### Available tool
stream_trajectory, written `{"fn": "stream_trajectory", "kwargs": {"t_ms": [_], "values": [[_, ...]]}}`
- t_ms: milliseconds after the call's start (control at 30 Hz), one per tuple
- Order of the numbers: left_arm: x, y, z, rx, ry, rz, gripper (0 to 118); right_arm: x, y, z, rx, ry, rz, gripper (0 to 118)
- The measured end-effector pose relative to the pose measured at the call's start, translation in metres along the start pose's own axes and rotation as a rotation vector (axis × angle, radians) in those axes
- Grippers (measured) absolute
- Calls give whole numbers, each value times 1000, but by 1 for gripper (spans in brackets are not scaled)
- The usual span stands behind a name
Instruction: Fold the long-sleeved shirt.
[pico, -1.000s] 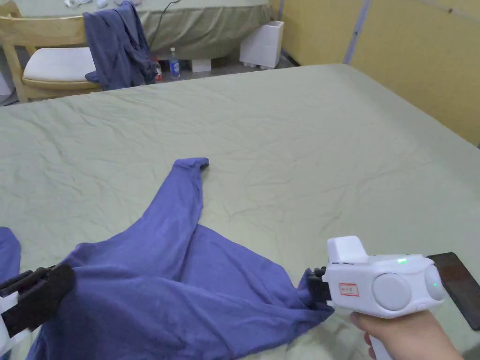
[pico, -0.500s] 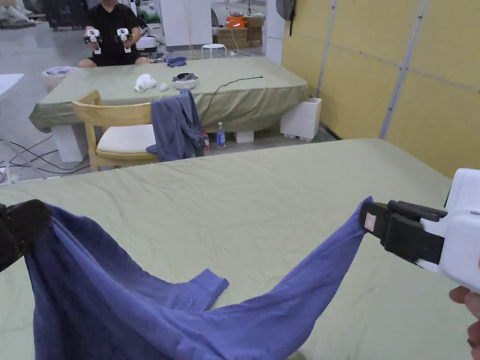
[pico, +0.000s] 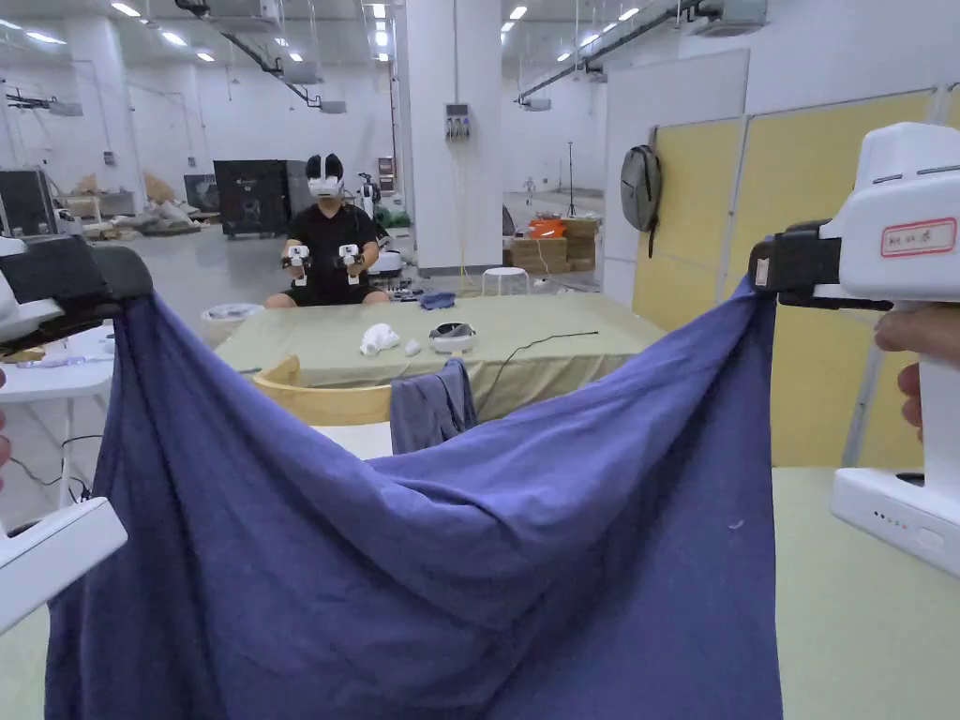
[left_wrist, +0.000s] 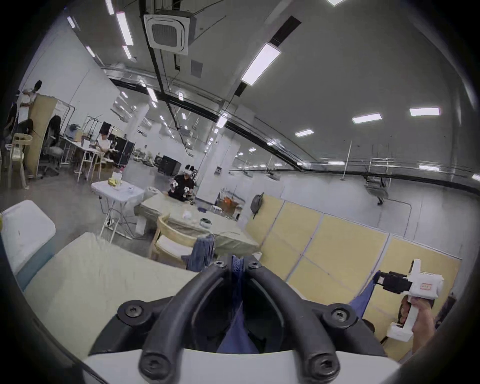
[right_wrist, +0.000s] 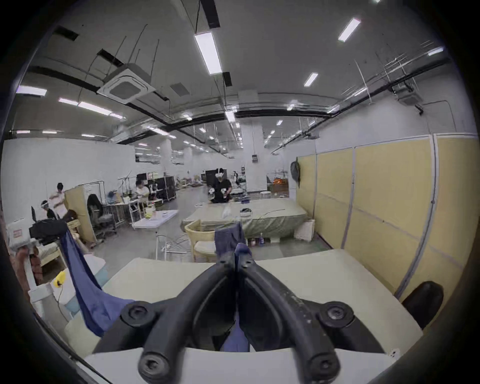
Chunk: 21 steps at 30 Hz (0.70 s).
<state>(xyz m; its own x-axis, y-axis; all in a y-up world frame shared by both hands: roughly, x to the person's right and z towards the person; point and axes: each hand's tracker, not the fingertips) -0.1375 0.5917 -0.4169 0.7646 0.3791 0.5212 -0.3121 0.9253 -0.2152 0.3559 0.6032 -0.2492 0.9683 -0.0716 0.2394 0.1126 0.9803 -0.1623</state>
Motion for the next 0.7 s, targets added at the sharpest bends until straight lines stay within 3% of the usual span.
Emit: {"fn": "stream_trajectory", "kwargs": {"t_ms": [67, 167, 267, 400, 500, 700], "values": [[-1, 16, -16, 16, -5, -17, 6, 5, 18, -21, -15, -24, -2, 4], [-1, 34, -42, 54, 16, -37, 6, 6, 41, -60, -56, -129, 68, 4], [-8, 45, -72, 55, 9, -19, 6, 10, 60, -98, -95, -168, 44, 4], [-19, 36, -115, 24, 30, -56, 6, 6, 68, -147, -152, -292, 207, 4], [-41, 26, -146, -18, 57, 20, 6, 13, 66, -178, -178, -339, 193, 4], [-83, -6, -195, -55, 128, 18, 6, 25, 41, -233, -218, -356, 157, 4]]}}
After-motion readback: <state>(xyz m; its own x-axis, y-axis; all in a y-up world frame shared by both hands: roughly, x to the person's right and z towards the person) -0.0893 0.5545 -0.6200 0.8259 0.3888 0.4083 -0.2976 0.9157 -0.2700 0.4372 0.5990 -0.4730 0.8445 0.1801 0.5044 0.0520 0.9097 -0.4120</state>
